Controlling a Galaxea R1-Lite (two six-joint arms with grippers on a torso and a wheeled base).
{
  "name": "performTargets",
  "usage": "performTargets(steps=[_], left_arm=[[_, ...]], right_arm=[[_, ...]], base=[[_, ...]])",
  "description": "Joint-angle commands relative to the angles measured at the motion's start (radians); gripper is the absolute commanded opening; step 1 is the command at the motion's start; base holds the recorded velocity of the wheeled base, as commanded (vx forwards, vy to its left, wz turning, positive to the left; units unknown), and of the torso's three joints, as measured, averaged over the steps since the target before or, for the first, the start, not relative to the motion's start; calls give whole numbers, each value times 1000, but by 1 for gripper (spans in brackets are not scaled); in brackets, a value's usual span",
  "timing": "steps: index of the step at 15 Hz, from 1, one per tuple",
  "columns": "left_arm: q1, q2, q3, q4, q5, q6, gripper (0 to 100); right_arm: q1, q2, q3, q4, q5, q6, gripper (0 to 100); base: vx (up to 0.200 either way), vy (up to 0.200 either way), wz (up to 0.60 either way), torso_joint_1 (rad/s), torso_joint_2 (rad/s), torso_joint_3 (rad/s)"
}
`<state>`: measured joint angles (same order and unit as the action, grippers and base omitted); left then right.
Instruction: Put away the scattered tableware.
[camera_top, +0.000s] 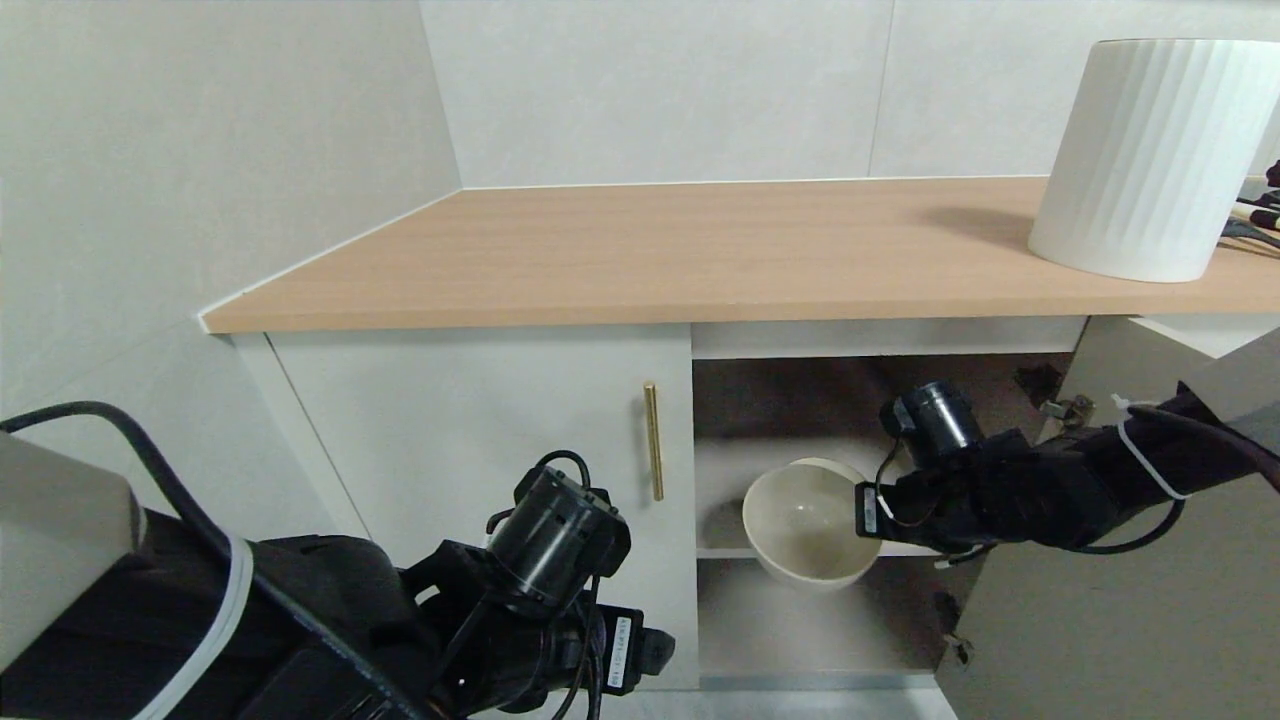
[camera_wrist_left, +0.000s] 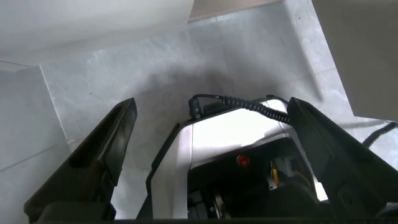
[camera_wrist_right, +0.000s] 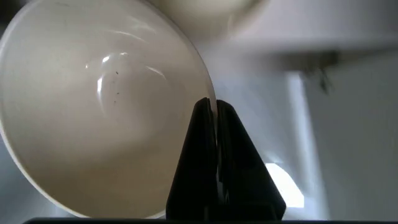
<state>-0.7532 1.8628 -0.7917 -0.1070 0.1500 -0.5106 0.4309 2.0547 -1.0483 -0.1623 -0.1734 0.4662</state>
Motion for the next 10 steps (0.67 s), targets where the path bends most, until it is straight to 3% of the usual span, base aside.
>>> performTargets(steps=[1, 6, 10], left_arm=[[0, 1, 0, 0, 0, -2, 100], [2, -2, 0, 0, 2, -3, 100], [2, -2, 0, 0, 2, -3, 100]], right_arm=[[-34, 39, -15, -49, 0, 20, 0], [-93, 108, -21, -250, -1, 78, 0], [-109, 173, -56, -273, -51, 95, 0]], base=[[0, 0, 0, 0, 0, 0], [0, 0, 0, 0, 0, 0], [0, 0, 0, 0, 0, 0]])
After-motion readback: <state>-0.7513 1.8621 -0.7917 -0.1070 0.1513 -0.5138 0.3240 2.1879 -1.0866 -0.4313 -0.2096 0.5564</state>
